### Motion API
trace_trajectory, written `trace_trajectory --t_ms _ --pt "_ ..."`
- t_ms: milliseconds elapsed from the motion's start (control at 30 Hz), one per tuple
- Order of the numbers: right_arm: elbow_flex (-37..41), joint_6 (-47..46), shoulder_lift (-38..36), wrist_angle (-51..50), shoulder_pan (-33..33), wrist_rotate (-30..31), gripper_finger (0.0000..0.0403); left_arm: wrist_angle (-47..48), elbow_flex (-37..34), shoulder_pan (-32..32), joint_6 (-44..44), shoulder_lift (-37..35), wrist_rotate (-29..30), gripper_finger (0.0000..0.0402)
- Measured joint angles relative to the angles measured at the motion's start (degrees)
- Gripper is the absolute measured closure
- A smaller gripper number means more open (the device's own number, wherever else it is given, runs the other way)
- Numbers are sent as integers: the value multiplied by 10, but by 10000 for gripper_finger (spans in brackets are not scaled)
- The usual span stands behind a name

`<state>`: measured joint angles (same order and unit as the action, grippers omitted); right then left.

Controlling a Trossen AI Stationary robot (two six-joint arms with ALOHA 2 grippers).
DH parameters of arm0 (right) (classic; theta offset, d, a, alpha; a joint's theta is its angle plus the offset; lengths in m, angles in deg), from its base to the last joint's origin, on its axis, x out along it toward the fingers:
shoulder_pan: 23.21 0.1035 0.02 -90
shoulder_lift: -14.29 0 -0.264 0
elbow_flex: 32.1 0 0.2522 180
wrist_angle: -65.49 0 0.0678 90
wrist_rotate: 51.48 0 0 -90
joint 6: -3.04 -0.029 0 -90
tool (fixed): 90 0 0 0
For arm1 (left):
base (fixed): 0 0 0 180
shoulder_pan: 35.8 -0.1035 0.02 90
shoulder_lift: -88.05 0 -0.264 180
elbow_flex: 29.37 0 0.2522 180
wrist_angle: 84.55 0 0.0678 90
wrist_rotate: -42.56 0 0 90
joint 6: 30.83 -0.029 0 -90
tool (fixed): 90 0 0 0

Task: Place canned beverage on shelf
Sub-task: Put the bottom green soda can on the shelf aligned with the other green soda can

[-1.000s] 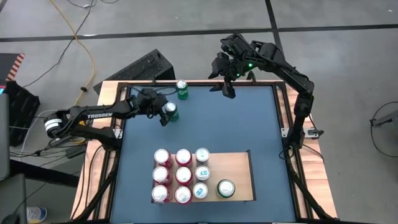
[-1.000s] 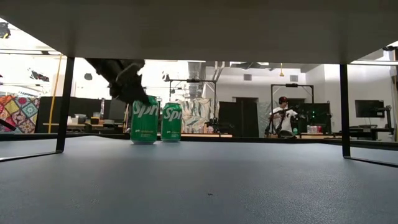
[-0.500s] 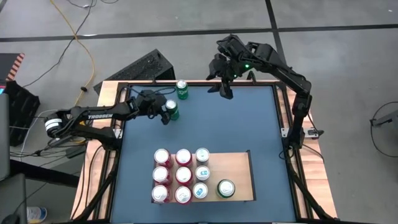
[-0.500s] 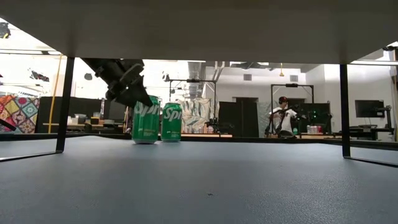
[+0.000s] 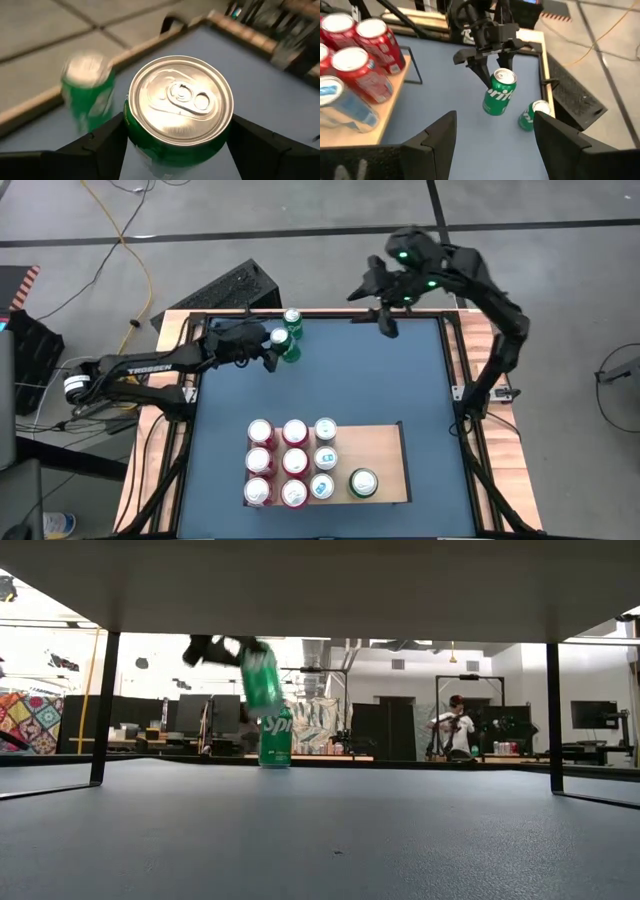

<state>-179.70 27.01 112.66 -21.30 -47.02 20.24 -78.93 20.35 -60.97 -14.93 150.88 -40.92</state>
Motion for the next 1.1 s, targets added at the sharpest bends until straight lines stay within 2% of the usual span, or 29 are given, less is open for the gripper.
trace_trajectory --t_ms 233,500,633,800,900,1000,1100 --pt "0 -15 -47 -51 14 1 155 89 142 89 -23 -16 69 128" --pt "1 -16 -79 -90 46 4 155 188 338 196 -95 60 153 128" --pt "1 -34 -92 -90 62 12 155 229 426 230 -103 129 154 128" --pt "1 -78 -105 -94 77 68 155 304 547 267 -125 231 142 128" --pt "1 -113 -113 -97 77 78 155 369 626 285 -135 281 131 128" --pt "0 -131 -111 -120 77 79 155 416 682 303 -137 317 126 128" --pt "7 -124 -109 -134 91 70 155 427 712 324 -156 325 148 122"
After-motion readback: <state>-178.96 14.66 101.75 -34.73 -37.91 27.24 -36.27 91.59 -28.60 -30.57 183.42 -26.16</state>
